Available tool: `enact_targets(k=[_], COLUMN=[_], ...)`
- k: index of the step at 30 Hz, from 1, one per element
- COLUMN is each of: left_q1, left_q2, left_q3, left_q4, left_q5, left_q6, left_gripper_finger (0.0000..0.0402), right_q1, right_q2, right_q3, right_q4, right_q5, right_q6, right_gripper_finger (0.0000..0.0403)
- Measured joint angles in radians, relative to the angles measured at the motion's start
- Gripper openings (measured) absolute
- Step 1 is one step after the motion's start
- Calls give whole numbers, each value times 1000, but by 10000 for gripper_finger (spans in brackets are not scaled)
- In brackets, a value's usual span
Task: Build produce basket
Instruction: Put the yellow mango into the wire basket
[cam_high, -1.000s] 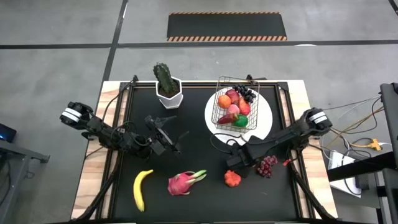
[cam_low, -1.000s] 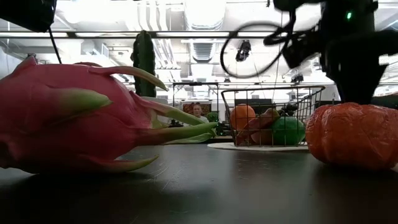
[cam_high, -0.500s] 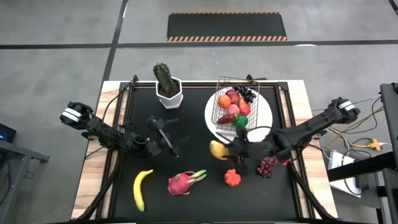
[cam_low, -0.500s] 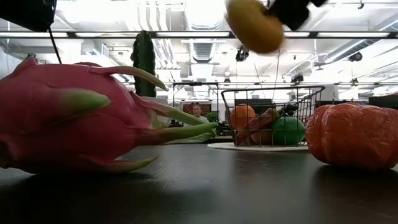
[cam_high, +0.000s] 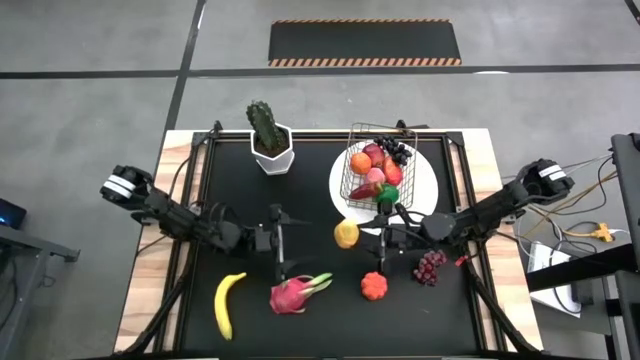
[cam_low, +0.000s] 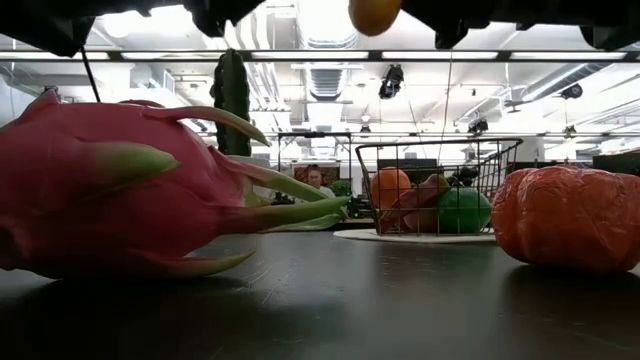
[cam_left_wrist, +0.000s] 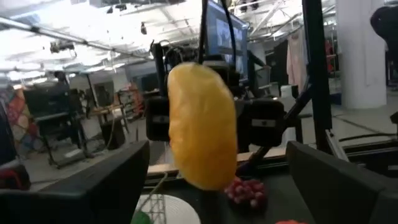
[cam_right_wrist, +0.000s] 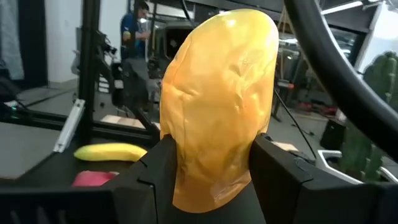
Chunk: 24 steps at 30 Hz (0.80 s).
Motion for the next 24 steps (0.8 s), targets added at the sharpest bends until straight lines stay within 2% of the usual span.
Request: enact_targets(k=[7,16,24], left_q1=[35,71,98], left_q2=[96,210,288], left_q3=[77,189,256], left_q4=[17,18,19], left_q5=[-1,54,48], left_q6=[-23,-24,-46], left_gripper_finger=[357,357,354], right_q1=[0,0,0], right_q2=[3,3,3], right_q3=[9,10,10], right_q4=[10,1,1], right_q5=[-13,-12,-12], right_q6=[13,14,17], right_gripper_finger=[160,161,159])
